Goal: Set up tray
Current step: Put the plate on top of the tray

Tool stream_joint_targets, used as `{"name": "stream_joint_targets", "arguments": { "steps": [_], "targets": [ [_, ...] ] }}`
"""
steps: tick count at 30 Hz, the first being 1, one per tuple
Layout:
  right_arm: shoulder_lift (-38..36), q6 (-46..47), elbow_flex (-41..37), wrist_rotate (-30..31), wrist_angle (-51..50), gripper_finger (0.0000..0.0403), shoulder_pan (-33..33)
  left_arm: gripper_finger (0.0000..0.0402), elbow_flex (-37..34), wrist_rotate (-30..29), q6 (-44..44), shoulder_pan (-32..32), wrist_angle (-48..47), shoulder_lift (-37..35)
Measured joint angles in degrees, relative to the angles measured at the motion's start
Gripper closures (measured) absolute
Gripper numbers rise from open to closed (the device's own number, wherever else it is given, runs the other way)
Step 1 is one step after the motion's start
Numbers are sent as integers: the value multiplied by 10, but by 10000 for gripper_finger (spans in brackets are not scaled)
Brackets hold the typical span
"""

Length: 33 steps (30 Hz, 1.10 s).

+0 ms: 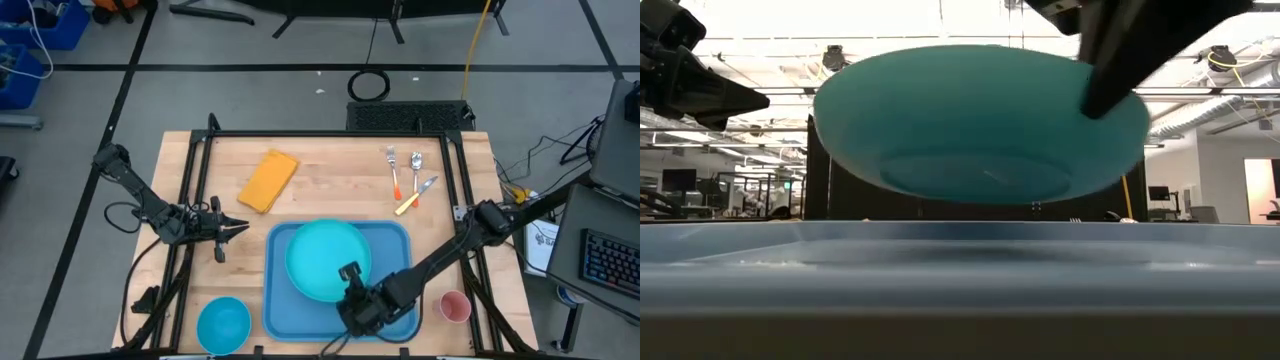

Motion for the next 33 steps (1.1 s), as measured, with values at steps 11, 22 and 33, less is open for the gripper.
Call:
{"name": "stream_joint_targets", "arguments": {
  "steps": [11,22,33],
  "targets": [
    [30,64,3,15,-13,403,37,350,0,0,0,0,0,0],
    [59,43,3,0,11,403,66,350,0,0,0,0,-1,0],
    [68,48,3,-2,20,403,82,350,0,0,0,0,-1,0]
  ]
}}
